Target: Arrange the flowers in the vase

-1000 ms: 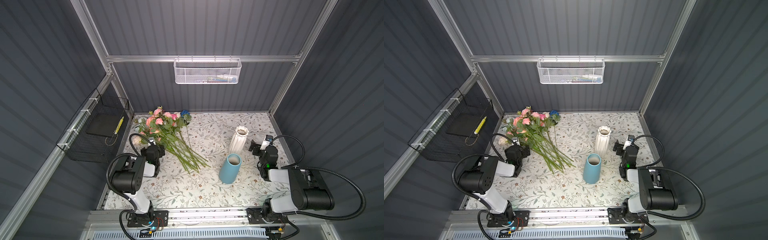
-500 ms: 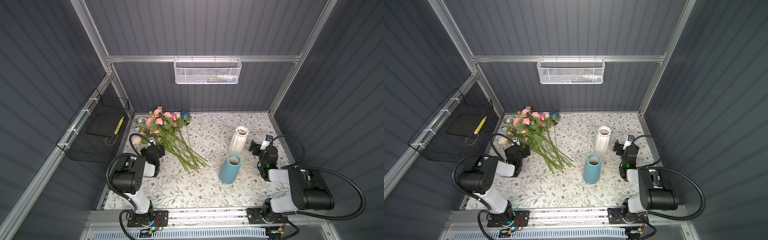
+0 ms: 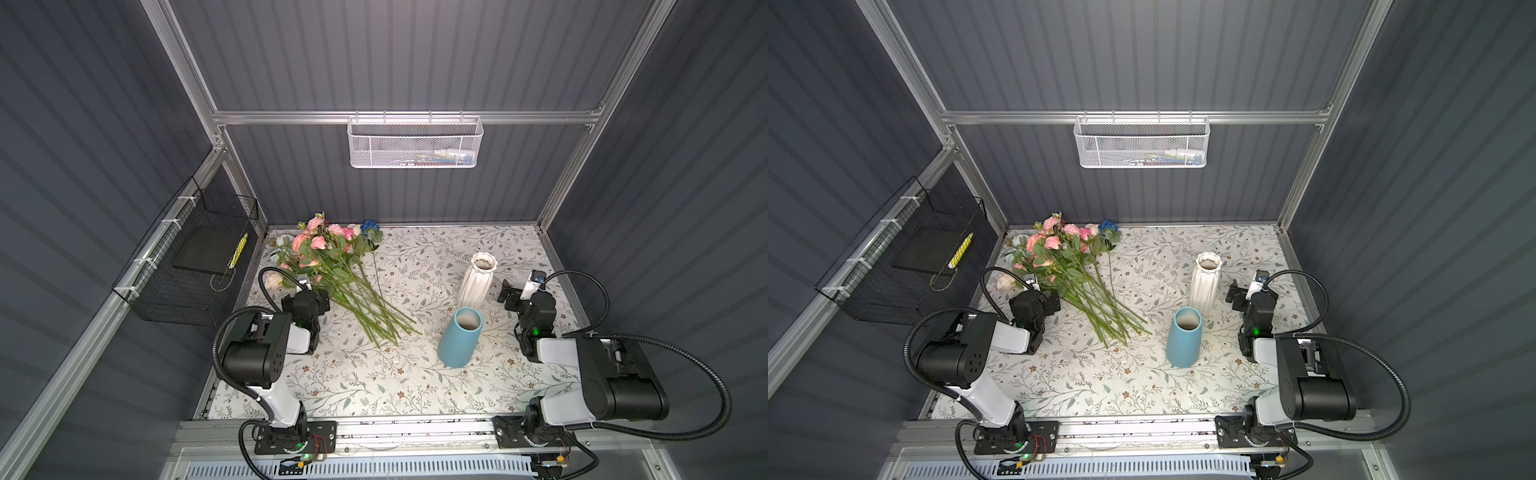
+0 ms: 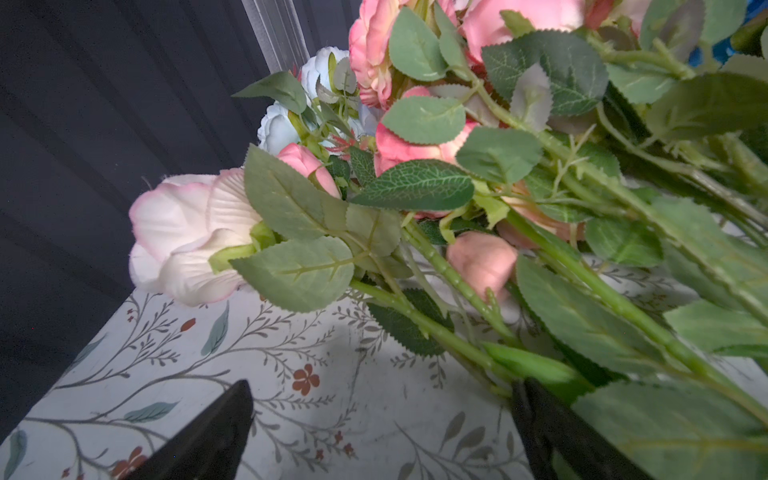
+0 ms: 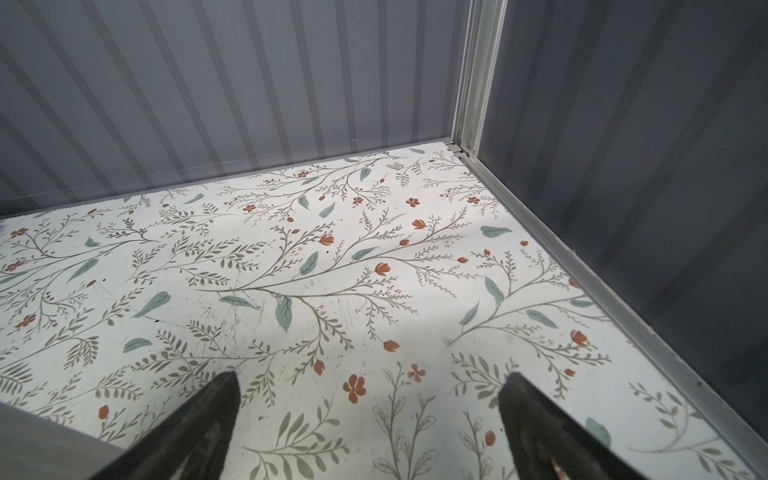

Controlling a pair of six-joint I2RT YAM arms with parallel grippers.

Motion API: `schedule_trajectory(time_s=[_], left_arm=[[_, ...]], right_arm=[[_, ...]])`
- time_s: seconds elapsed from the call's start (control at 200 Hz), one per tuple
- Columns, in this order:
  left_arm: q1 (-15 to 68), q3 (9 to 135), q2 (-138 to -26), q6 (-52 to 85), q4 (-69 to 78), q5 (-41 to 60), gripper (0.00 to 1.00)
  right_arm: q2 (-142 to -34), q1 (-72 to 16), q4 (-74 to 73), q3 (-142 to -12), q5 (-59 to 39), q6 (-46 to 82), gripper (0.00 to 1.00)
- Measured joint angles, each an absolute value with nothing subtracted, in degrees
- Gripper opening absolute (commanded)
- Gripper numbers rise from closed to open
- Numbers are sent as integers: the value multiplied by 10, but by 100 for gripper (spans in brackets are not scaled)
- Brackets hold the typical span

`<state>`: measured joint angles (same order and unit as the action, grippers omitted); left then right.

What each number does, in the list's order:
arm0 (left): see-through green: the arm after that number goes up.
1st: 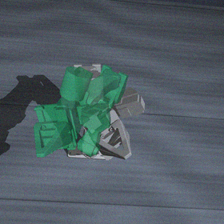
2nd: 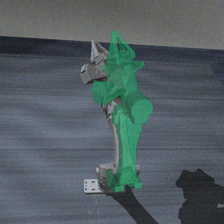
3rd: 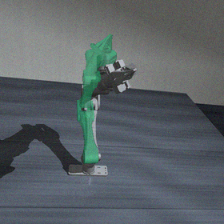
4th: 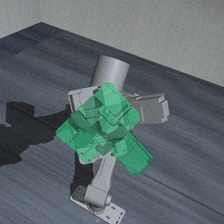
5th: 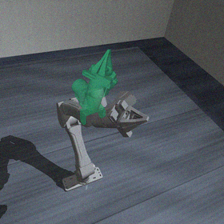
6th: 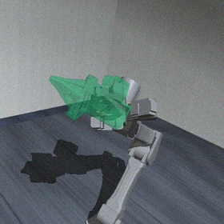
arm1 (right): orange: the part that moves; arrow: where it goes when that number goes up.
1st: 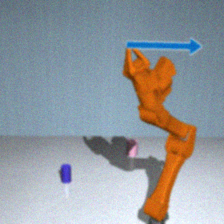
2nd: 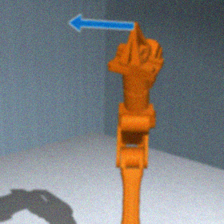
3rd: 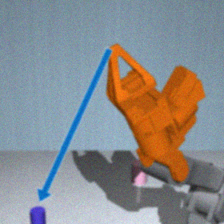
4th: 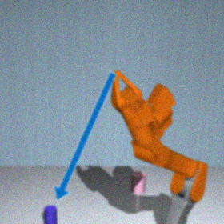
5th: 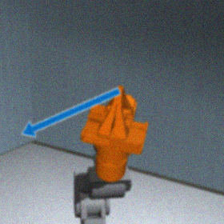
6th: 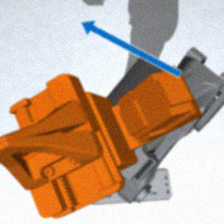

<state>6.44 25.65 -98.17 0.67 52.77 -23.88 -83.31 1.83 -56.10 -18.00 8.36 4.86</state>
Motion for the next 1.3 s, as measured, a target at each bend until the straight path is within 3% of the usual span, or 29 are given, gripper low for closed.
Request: schedule_trajectory(time_s=[0.225,0.575,0.71,0.805,0.995,1.301], left_arm=[[64,267,-961,7,476,-242,100],[67,368,-747,73,285,-263,100],[67,408,-712,163,206,-277,100],[67,462,-695,304,75,-319,100],[67,458,-608,422,-2,-316,100],[67,442,-537,426,-84,-138,100]], right_arm=[[-822,21,-548,-180,82,49,99],[-627,18,-306,-268,172,96,99],[-611,16,-174,-338,253,173,99],[-595,19,-53,-367,298,309,99],[-535,70,9,-323,211,453,99],[-482,67,71,-283,4,491,99]])
